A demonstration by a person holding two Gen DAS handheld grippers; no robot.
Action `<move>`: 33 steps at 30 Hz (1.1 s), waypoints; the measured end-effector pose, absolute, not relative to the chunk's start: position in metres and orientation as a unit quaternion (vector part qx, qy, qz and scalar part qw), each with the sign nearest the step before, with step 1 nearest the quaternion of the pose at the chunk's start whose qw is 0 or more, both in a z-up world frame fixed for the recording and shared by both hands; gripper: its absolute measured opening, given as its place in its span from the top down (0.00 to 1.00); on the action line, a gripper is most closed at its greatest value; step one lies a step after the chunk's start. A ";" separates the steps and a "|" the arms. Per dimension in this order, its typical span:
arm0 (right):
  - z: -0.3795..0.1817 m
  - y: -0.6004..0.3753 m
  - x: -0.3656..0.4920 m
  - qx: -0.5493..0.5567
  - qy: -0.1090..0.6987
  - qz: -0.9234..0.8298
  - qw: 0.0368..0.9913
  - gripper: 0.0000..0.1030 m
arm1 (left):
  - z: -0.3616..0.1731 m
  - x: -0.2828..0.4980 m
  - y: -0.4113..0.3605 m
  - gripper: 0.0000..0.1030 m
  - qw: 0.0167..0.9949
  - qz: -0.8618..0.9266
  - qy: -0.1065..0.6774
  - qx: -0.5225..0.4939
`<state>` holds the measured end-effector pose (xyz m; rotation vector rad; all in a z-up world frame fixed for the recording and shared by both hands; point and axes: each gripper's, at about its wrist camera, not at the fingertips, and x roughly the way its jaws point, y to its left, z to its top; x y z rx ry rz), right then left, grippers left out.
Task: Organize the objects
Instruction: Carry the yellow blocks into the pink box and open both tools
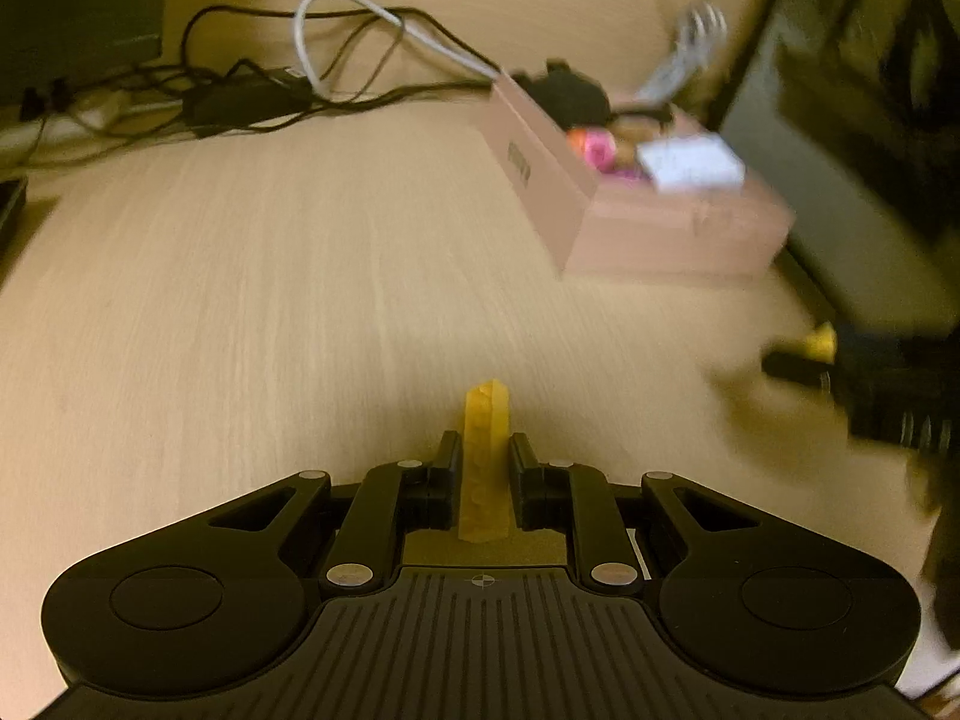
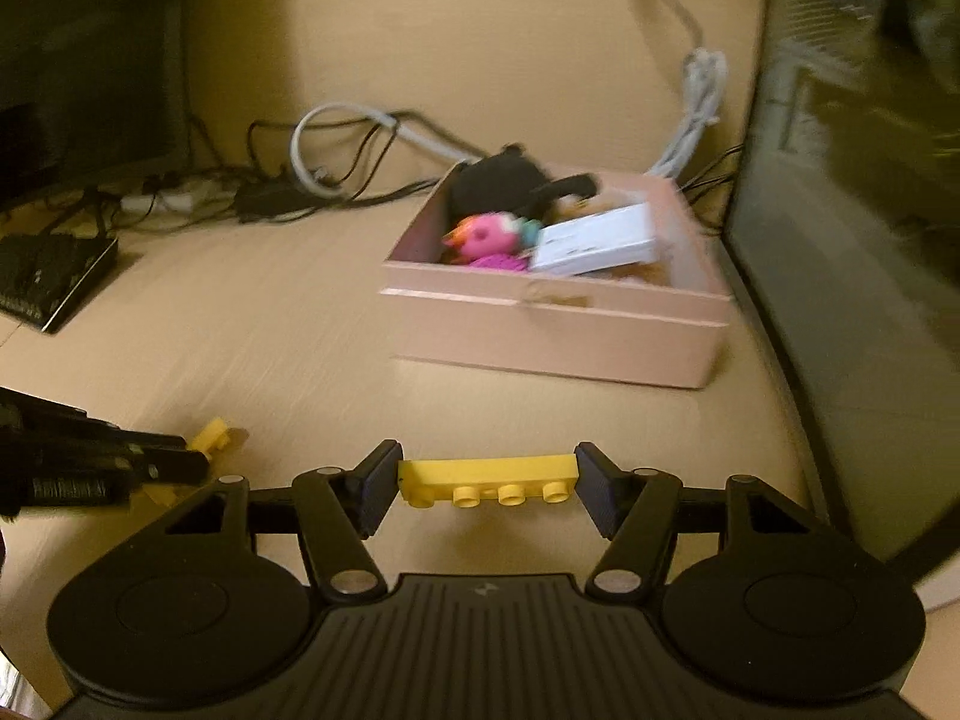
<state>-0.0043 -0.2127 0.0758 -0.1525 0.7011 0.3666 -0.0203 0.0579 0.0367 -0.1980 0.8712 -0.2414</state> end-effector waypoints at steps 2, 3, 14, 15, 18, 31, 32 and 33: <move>0.081 -0.222 -0.008 -0.073 0.333 0.170 0.924 0.39 | 0.054 -0.007 0.055 0.82 0.899 -0.132 0.401 -0.119; 0.083 -0.227 -0.010 -0.071 0.331 0.168 0.926 0.39 | 0.067 0.003 0.049 0.82 0.904 -0.144 0.384 -0.119; 0.099 -0.252 0.001 -0.060 0.306 0.150 0.938 0.39 | 0.116 0.120 -0.032 0.79 0.918 -0.167 0.328 -0.148; 0.100 -0.255 0.004 -0.060 0.304 0.148 0.939 0.39 | 0.114 0.120 -0.028 0.78 0.917 -0.159 0.327 -0.162; 0.102 -0.259 0.018 -0.057 0.301 0.148 0.940 0.39 | 0.112 0.112 -0.013 0.78 0.919 -0.140 0.324 -0.179; 0.121 -0.190 0.138 -0.121 0.223 0.179 0.951 0.24 | 0.077 0.068 0.026 0.78 0.895 -0.077 0.392 -0.199; 0.119 -0.188 0.145 -0.120 0.228 0.174 0.950 0.24 | 0.079 0.068 0.026 0.78 0.895 -0.080 0.390 -0.199; 0.118 -0.190 0.147 -0.117 0.234 0.169 0.950 0.24 | 0.082 0.069 0.025 0.78 0.897 -0.083 0.387 -0.198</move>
